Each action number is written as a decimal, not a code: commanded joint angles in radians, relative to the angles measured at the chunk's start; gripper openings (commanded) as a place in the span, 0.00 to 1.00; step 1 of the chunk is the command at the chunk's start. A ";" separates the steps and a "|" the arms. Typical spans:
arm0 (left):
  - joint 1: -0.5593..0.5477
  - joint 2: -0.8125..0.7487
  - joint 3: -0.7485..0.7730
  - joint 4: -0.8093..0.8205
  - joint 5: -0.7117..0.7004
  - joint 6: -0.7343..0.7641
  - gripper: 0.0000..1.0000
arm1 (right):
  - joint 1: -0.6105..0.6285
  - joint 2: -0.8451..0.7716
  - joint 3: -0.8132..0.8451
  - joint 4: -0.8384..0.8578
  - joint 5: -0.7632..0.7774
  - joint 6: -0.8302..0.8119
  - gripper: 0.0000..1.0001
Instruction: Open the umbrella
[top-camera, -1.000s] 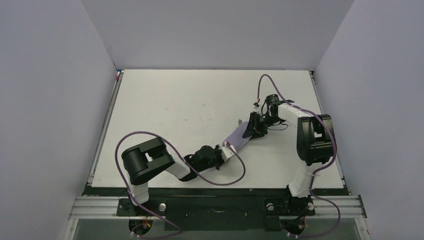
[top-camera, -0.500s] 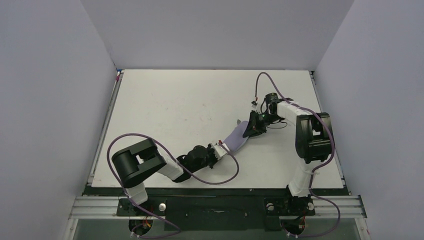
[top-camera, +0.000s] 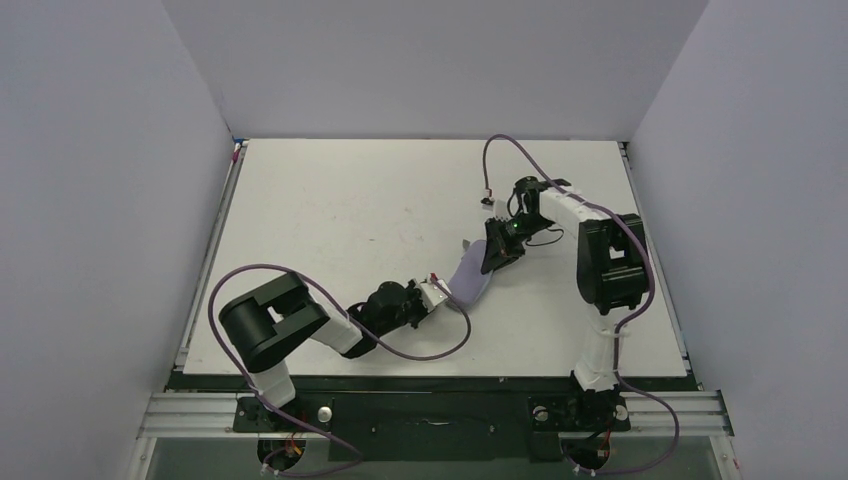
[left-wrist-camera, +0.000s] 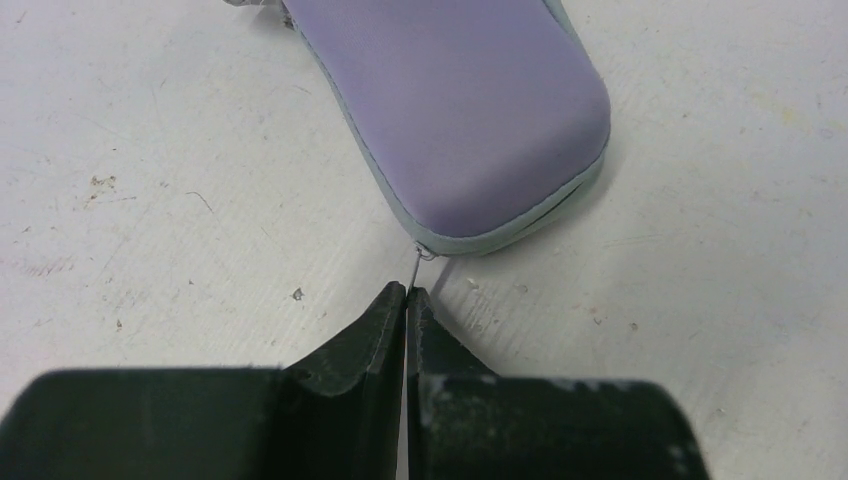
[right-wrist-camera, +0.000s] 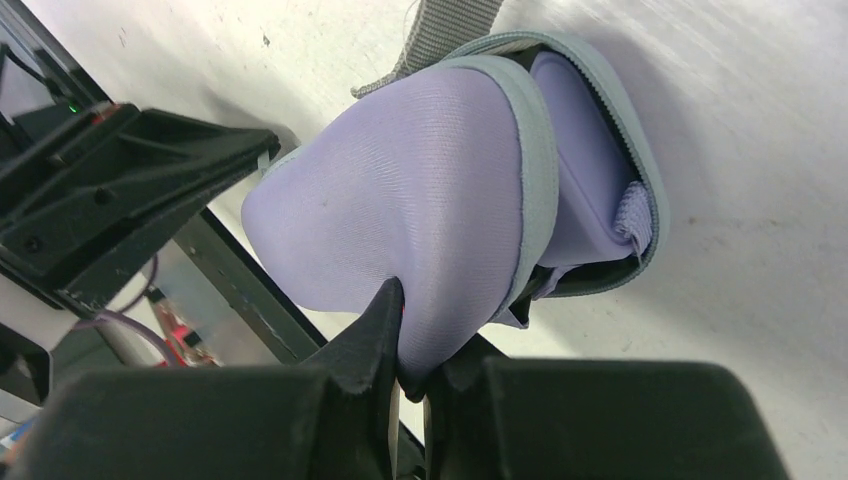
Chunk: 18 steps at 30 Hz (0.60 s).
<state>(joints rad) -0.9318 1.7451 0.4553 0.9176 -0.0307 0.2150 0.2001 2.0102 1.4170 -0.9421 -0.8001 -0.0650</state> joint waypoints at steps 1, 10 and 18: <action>0.034 0.023 0.036 0.021 -0.008 0.054 0.00 | 0.045 0.055 0.043 -0.131 0.156 -0.227 0.00; 0.042 0.073 0.094 0.030 0.028 0.089 0.00 | 0.075 0.116 0.140 -0.236 0.179 -0.385 0.00; 0.054 0.153 0.242 -0.051 0.018 0.074 0.00 | 0.076 0.124 0.148 -0.295 0.165 -0.443 0.00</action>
<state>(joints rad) -0.9005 1.8557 0.5991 0.8913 0.0170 0.2817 0.2634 2.0941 1.5730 -1.1595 -0.7616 -0.3820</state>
